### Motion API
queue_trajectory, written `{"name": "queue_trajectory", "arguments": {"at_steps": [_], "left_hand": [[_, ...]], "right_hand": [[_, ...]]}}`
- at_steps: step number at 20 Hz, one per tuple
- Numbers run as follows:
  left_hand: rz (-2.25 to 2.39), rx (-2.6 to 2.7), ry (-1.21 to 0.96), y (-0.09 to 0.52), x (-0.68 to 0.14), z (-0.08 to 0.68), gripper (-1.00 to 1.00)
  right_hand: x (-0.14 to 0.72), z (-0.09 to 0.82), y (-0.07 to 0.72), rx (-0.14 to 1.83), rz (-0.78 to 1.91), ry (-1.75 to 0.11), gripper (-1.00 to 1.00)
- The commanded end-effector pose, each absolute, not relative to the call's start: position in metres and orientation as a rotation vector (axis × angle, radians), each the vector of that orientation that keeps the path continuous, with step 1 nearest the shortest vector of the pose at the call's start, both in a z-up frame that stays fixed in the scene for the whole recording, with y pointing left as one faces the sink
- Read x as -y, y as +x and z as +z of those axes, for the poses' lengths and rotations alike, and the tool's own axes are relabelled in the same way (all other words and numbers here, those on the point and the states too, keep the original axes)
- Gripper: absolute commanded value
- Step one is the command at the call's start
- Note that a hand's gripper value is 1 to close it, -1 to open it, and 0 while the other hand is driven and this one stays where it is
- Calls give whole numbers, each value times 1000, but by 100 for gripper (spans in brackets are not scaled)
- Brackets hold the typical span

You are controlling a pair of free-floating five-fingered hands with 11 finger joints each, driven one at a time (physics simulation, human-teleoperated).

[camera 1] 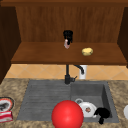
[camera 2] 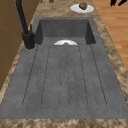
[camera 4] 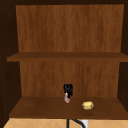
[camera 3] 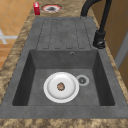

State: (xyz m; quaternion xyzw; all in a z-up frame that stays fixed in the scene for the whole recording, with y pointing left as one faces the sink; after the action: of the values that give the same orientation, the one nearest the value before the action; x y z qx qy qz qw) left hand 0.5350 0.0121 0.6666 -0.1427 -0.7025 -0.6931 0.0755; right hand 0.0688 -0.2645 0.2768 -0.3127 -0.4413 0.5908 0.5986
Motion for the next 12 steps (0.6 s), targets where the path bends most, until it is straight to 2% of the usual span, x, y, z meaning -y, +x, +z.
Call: {"name": "queue_trajectory", "arguments": {"at_steps": [1,12], "left_hand": [[-2156,2140,-559,532,-12,677,100],[-2104,2135,-473,504,-30,759,100]], "right_hand": [[264,277,69,1024,1370,-725,0],[264,277,69,1024,1370,-725,0]]}}
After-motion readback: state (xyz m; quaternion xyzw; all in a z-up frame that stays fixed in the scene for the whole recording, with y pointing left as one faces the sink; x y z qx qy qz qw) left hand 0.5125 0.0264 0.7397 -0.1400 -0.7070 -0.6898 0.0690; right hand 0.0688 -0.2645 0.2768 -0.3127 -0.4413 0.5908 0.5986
